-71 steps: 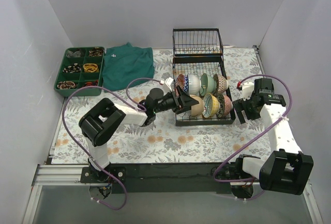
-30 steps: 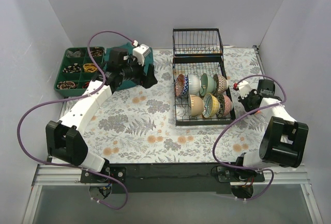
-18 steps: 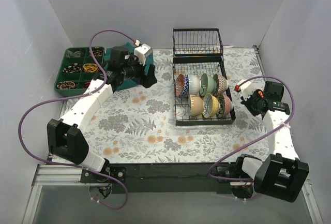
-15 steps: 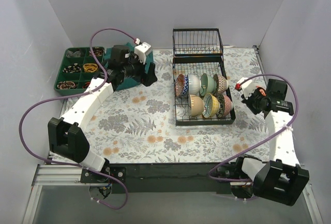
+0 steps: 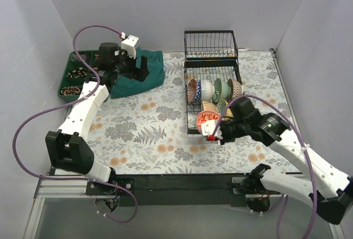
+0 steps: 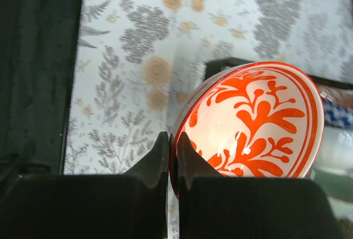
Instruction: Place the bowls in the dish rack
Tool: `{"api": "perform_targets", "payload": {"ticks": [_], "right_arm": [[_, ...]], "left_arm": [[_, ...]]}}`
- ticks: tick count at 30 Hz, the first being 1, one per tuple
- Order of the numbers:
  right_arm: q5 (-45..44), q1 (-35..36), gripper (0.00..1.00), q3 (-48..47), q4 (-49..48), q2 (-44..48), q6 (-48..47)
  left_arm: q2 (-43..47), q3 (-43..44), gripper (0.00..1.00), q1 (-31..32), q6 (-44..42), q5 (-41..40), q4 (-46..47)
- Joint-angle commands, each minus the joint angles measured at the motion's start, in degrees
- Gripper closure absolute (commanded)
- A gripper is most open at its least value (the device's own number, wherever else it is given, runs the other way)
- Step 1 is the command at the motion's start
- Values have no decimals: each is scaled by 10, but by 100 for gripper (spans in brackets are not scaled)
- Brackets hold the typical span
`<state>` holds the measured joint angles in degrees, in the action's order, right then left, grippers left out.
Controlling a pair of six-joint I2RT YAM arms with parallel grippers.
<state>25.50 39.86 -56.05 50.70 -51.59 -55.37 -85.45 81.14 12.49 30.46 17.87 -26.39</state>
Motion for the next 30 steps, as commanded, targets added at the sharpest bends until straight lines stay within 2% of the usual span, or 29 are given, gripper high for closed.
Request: {"api": "perform_targets", "payload": {"ticks": [1,5,8,11,15,20,24,25,28,30], "right_arm": [[-38,87,99,-38,-37,-66,28],[-68,221,99,-38,-80,-140,-18],[-86,295,99,-27,-109,-187,-60],[-91,339,99,-26,-134,-236,-86],[-97,344,99,-35,-161,-297,-111],[-101,344,99,-43,-183,-344,-131],[-130,344,99,-30,-239,-352,-108],[-143,344,94,-25,-252,-352,-99],[-199,344,72,-4,-287,-348,-94],[-222,344,67,8,-293,-338,-95]], "left_arm": [[85,-12,11,-23,-7,-10,-23],[136,-41,10,-26,-11,-38,-33],[175,-52,9,-37,-10,-46,-41],[217,-67,8,-55,-17,-37,-46],[267,-75,8,-94,-19,-7,-65],[310,-83,8,-113,-25,35,-100],[341,-94,9,-120,18,139,-108],[343,-96,9,-121,22,190,-119],[343,-103,12,-122,-6,260,-153],[343,-114,13,-122,-11,262,-166]]}}
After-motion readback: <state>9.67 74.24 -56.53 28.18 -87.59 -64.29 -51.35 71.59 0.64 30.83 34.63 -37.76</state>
